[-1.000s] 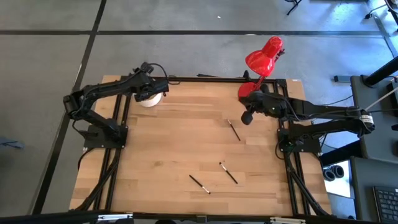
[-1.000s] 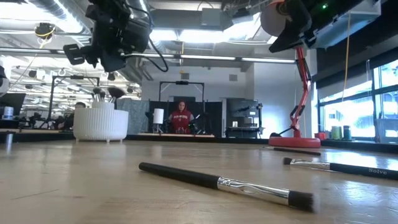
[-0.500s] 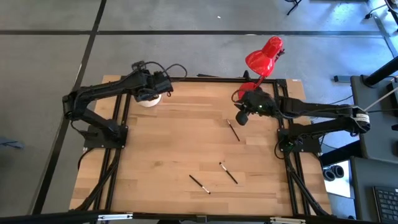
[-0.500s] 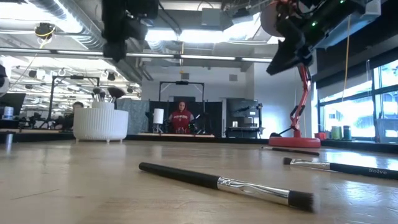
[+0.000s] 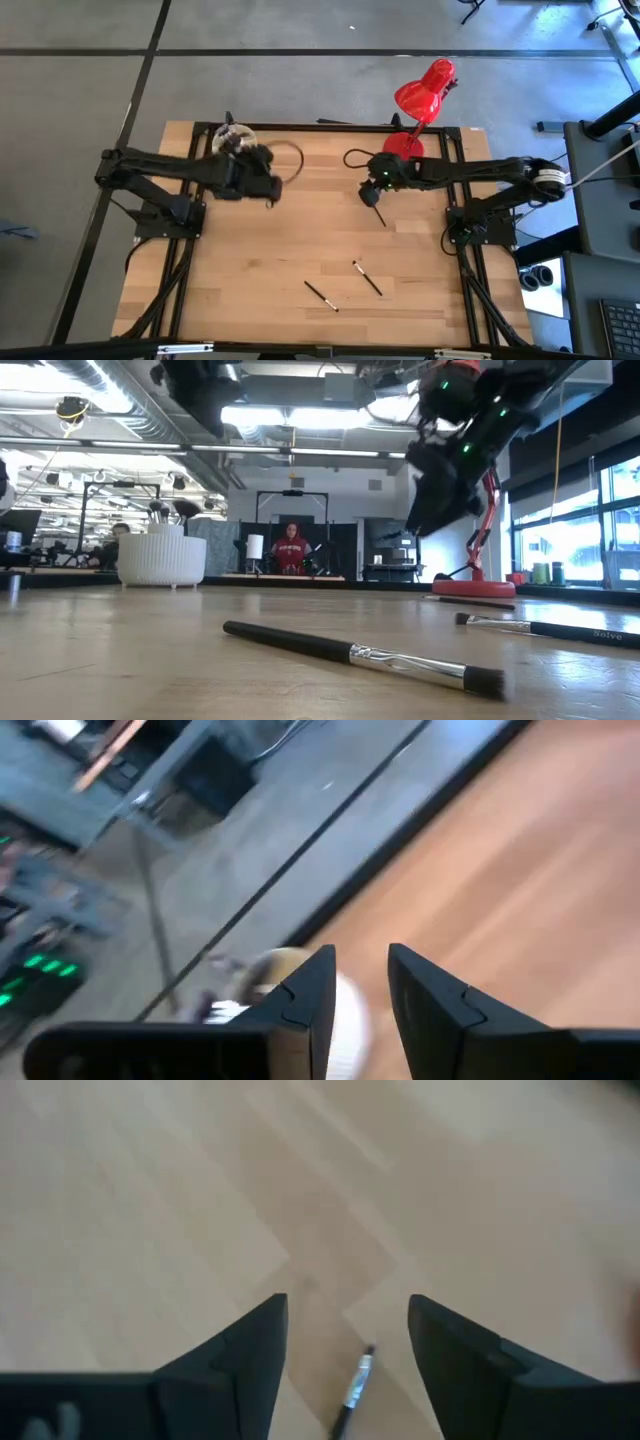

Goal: Put items in baskets/containers
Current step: Put the eyeshadow brush into the organizer

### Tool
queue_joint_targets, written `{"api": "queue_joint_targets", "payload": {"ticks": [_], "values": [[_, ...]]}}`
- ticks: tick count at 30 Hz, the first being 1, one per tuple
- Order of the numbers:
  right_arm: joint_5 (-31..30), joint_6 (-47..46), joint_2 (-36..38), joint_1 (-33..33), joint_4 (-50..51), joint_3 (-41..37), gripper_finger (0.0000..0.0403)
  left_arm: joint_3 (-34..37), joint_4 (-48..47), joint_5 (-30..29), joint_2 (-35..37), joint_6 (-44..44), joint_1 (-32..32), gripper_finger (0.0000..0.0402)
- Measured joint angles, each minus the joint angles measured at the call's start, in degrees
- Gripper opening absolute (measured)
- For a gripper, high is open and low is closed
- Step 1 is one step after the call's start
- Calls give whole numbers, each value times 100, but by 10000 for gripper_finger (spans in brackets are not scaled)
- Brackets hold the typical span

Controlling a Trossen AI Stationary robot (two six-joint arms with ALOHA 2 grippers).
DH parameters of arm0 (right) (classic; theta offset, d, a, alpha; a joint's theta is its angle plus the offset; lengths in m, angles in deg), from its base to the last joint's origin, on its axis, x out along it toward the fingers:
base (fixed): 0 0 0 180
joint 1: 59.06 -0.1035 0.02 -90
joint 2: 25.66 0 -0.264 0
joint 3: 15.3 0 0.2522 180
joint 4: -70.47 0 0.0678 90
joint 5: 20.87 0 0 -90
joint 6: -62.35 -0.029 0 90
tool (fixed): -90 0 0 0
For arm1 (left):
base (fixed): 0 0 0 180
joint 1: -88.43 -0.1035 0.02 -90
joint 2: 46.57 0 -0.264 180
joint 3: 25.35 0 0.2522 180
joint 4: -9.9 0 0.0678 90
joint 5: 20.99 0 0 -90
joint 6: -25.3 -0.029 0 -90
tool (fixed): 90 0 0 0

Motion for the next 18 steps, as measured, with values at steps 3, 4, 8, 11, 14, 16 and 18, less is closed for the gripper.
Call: {"api": "queue_joint_targets", "payload": {"ticks": [3, 4, 8, 11, 14, 16, 18], "values": [[235, -72, -496, 109, -89, 13, 209, 386, 910, 9, -94, -74, 445, 90], [238, -105, -664, 137, -62, 33, 209, 542, 1186, 42, -133, -159, 552, 90], [235, -253, -1173, 253, 297, 107, 209, 1220, 2713, 65, -284, -437, 866, 90], [336, -354, -1371, 277, 293, 141, 209, 1704, 3945, 220, -438, -807, 938, 90], [590, -360, -1486, 272, 188, 148, 209, 2046, 4959, 423, -609, -1156, 879, 90], [732, -362, -1528, 227, 131, 151, 208, 2204, 5319, 622, -712, -1275, 813, 90], [697, -369, -1578, 188, 137, 151, 203, 2265, 5664, 870, -853, -1299, 715, 90]]}}
